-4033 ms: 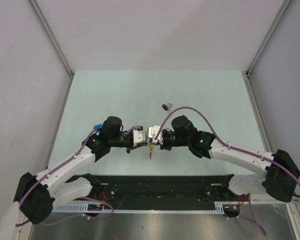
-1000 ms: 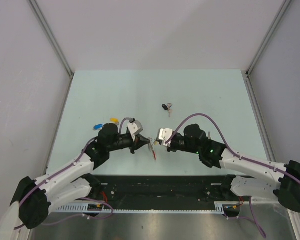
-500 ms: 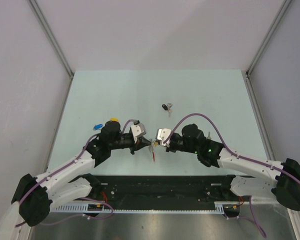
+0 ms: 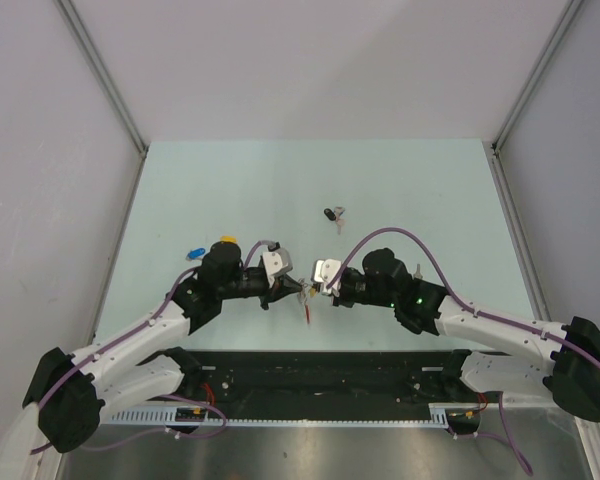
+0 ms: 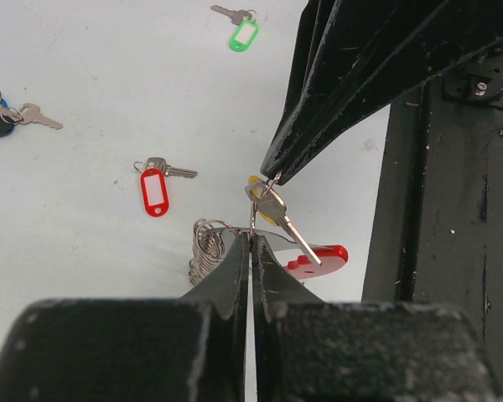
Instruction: Put the keys on the keyring
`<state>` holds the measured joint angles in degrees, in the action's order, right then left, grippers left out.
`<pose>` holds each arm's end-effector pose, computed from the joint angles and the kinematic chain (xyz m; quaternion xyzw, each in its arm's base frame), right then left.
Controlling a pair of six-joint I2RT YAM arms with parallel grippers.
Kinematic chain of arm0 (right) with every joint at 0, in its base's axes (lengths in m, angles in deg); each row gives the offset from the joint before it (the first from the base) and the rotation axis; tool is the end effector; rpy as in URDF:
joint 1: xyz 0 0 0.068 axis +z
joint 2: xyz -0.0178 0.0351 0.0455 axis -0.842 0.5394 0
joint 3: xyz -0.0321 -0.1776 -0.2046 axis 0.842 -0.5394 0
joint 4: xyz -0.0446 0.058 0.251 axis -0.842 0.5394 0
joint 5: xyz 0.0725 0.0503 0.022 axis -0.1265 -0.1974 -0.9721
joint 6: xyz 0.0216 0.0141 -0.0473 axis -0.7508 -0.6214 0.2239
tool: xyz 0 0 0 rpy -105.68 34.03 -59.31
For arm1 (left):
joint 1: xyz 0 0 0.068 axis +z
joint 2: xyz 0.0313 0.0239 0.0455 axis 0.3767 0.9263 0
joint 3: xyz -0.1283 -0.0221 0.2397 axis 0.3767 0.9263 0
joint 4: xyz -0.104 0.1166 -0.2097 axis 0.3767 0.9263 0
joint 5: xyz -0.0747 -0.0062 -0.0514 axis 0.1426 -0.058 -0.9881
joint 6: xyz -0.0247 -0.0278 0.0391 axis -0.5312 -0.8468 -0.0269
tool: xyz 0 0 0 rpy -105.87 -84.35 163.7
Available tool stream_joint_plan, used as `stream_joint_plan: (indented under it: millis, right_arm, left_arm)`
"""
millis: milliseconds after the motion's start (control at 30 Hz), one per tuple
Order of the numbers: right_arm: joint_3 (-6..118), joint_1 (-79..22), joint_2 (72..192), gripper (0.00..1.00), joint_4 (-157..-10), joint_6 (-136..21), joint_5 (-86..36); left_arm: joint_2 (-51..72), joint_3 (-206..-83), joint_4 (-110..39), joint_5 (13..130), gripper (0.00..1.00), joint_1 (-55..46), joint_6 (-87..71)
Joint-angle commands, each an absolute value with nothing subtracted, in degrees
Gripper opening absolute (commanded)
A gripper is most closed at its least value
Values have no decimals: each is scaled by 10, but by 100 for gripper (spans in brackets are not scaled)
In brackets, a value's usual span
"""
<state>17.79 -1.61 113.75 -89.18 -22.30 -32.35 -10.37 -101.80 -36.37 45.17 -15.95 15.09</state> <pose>0.1322 0.2107 0.2603 -0.6017 0.5530 0.2378 0.5250 0.1533 -0.1458 0.2389 0.4851 0.6501 -0.3623 0.4592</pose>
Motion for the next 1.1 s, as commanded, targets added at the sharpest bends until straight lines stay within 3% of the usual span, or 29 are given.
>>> stream_joint_plan:
  millis: [0,1067]
  right_arm:
    - [191,-18,1136,0,-901,-219,-331]
    - [197,-20,1143,0,-907,-224,-332]
  left_arm:
    - [-105,-1039,-362,441,0,-162,167]
    - [-107,-1035,-362,428,0,-161,174]
